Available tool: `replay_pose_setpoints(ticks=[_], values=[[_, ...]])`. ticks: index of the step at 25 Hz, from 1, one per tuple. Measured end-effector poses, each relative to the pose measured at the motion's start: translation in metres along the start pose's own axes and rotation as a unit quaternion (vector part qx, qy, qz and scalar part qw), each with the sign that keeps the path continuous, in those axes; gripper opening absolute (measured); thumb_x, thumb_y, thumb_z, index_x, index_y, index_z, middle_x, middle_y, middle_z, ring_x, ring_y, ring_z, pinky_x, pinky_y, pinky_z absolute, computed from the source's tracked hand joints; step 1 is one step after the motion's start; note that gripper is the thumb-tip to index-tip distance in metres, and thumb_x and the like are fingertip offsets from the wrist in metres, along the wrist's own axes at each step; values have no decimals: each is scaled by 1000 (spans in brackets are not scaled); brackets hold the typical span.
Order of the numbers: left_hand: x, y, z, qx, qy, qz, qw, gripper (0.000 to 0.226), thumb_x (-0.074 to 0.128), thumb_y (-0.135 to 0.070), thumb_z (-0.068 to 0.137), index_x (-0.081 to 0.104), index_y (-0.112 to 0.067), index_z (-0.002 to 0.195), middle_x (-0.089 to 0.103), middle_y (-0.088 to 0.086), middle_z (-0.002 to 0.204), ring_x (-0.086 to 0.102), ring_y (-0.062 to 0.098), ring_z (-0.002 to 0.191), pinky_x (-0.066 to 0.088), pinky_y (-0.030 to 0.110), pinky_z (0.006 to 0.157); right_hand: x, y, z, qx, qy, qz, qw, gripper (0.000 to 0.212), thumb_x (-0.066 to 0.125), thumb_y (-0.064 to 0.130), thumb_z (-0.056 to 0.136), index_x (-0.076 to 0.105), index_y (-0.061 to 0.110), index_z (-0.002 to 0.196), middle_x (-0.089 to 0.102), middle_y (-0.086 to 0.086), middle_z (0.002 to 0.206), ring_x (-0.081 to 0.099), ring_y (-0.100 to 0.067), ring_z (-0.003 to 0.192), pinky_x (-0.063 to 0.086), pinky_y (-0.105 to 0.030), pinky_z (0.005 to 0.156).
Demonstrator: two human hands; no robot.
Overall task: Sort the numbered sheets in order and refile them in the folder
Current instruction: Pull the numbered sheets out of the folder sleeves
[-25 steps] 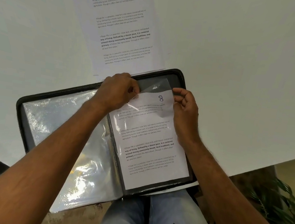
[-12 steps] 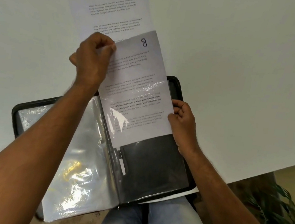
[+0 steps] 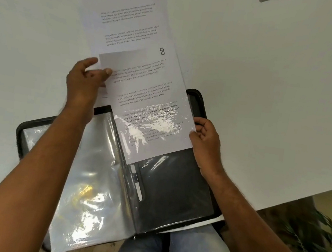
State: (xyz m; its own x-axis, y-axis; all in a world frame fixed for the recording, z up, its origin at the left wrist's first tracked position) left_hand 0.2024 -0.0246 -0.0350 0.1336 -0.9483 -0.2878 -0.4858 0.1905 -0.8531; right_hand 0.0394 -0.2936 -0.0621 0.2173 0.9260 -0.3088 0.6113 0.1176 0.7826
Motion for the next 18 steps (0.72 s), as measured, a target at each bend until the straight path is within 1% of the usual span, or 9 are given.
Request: replay_pose_setpoints(ticks=[2, 3, 4, 6, 7, 10, 13, 15, 18], values=[[-2, 14, -9, -33, 29, 29, 999, 21, 74, -16, 91, 71, -17, 112, 75, 1, 104, 71, 12, 82, 62, 30, 81, 0, -2, 1, -1, -3, -3, 1000, 31, 61, 13, 100, 55, 32, 124, 68, 12, 113, 68, -9, 100, 58, -18, 81], [-3, 23, -13, -33, 38, 75, 996, 7, 74, -21, 92, 73, -20, 99, 77, -1, 100, 73, 14, 83, 62, 40, 87, 1, -2, 1, 0, -3, -3, 1000, 30, 61, 14, 100, 55, 32, 124, 68, 11, 115, 68, -9, 101, 59, -20, 83], [-4, 29, -17, -20, 46, 137, 989, 8, 75, -30, 90, 73, -22, 90, 77, -5, 96, 73, 17, 84, 59, 49, 91, 1, -3, 1, 1, -3, -3, 1000, 30, 62, 15, 100, 55, 32, 124, 68, 10, 116, 68, -10, 101, 59, -21, 84], [-6, 39, -19, 10, 38, 243, 969, 19, 74, -43, 87, 76, -27, 96, 76, -9, 93, 72, 22, 88, 54, 51, 97, 1, -4, 2, 2, -4, -5, 1000, 31, 62, 15, 100, 55, 33, 124, 67, 13, 114, 68, -10, 101, 59, -21, 84], [-5, 39, -19, 19, 32, 245, 969, 21, 73, -40, 90, 77, -26, 105, 76, -8, 97, 72, 21, 89, 55, 46, 96, 2, -4, 2, 1, -5, -8, 1000, 31, 62, 14, 100, 55, 33, 124, 67, 15, 112, 68, -10, 101, 59, -21, 84], [-1, 29, -16, 4, 22, 152, 988, 18, 71, -26, 96, 75, -14, 108, 77, 2, 104, 68, 14, 72, 58, 30, 70, 1, -4, 2, 5, -2, -7, 1000, 32, 62, 12, 100, 56, 31, 126, 66, 15, 112, 68, -9, 100, 57, -16, 79], [2, 13, 6, -8, -8, 78, 997, 13, 67, -21, 99, 73, -12, 105, 77, -3, 102, 70, 20, 63, 53, 23, 53, 0, -6, 3, 9, -1, 2, 1000, 32, 64, 12, 98, 59, 29, 125, 69, 13, 110, 69, -6, 99, 57, -16, 80], [3, 1, 27, -7, -25, 51, 998, 10, 65, -21, 99, 72, -16, 105, 77, -4, 103, 73, 22, 66, 51, 23, 53, 1, -8, 4, 12, -4, 4, 1000, 33, 65, 11, 97, 60, 27, 126, 71, 10, 109, 70, -7, 99, 58, -21, 83], [6, -14, 58, 9, -44, 22, 999, 10, 64, -20, 98, 71, -15, 104, 78, 0, 103, 75, 25, 71, 55, 34, 62, 1, -9, 6, 15, -6, -2, 1000, 34, 65, 10, 97, 61, 28, 126, 72, 9, 107, 70, -6, 96, 56, -19, 79]])
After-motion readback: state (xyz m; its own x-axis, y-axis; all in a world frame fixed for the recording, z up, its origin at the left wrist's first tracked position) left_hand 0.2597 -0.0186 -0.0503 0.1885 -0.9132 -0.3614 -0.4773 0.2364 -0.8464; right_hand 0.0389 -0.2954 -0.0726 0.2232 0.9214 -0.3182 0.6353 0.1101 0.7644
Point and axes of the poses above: each hand's wrist, its own z-axis towards the middle knuckle, its own x-axis out of the palm, y = z × x, the point moved 1 cm from there along z, towards the middle knuckle
